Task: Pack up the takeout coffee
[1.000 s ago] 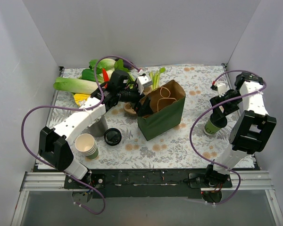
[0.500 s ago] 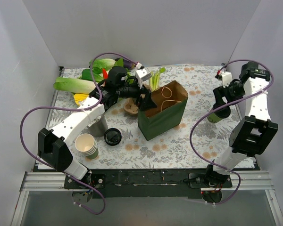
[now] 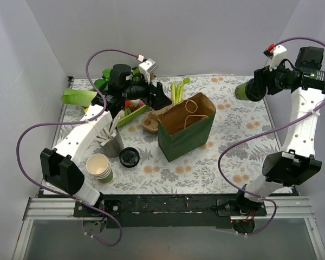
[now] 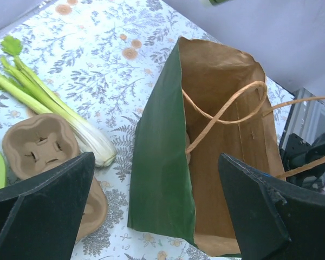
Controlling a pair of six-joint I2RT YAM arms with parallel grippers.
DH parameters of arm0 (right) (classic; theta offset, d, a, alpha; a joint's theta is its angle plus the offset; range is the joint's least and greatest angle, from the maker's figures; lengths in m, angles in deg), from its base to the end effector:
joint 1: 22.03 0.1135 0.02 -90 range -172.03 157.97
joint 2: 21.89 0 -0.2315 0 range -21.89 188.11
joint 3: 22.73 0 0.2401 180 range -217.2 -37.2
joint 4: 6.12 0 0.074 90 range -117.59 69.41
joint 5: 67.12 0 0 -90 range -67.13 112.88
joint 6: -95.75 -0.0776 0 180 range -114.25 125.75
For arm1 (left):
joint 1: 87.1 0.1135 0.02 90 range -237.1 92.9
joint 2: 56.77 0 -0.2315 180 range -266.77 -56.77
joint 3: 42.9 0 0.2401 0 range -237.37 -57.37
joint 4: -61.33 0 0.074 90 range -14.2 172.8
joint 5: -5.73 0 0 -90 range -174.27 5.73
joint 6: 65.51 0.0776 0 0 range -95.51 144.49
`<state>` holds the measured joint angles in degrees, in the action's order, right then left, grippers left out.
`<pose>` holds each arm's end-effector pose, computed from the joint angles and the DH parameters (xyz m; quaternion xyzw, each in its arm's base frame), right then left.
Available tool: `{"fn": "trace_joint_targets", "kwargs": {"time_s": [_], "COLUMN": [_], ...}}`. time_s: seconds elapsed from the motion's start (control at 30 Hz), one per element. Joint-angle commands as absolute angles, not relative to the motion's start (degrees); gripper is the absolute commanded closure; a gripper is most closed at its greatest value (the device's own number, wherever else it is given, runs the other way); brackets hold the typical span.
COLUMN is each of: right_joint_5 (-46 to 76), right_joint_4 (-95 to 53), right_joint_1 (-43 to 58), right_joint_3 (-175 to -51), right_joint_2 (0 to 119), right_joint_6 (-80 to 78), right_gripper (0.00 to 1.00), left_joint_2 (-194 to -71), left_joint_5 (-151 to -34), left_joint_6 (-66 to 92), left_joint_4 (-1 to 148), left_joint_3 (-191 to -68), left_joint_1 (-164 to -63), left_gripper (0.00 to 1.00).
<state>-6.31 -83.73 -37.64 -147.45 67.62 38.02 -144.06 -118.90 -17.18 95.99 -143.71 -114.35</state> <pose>0.3173 -0.0494 0.3878 -0.2289 0.8614 0.0523 0.4505 0.3097 -0.2091 0.3512 0.0681 0.8023 -0.5078 0.3062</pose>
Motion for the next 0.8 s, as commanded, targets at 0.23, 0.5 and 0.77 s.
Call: {"fn": "trace_joint_targets", "kwargs": {"time_s": [0.23, 0.5, 0.77], "right_joint_5": [-22.5, -20.7, -21.5], "right_joint_4": [-86.5, -82.5, -82.3], "right_joint_1": [-36.8, -36.4, -36.3], "right_joint_3": [-165.1, -160.4, -159.4], "right_joint_2": [76.9, 73.6, 73.6], "right_joint_6": [31.9, 31.4, 30.4], "right_gripper": [0.99, 0.99, 0.99], "left_joint_2": [-152.6, -160.9, -165.5], "left_joint_5": [-130.7, -133.6, -131.9], "left_joint_6": [-7.4, 2.9, 1.2], "left_joint_4": [100.2, 109.3, 109.3], "left_joint_3": [-153.0, -162.8, -167.1], "left_joint_1": [-115.9, -119.0, -121.5], "left_gripper": [0.06, 0.07, 0.14]}}
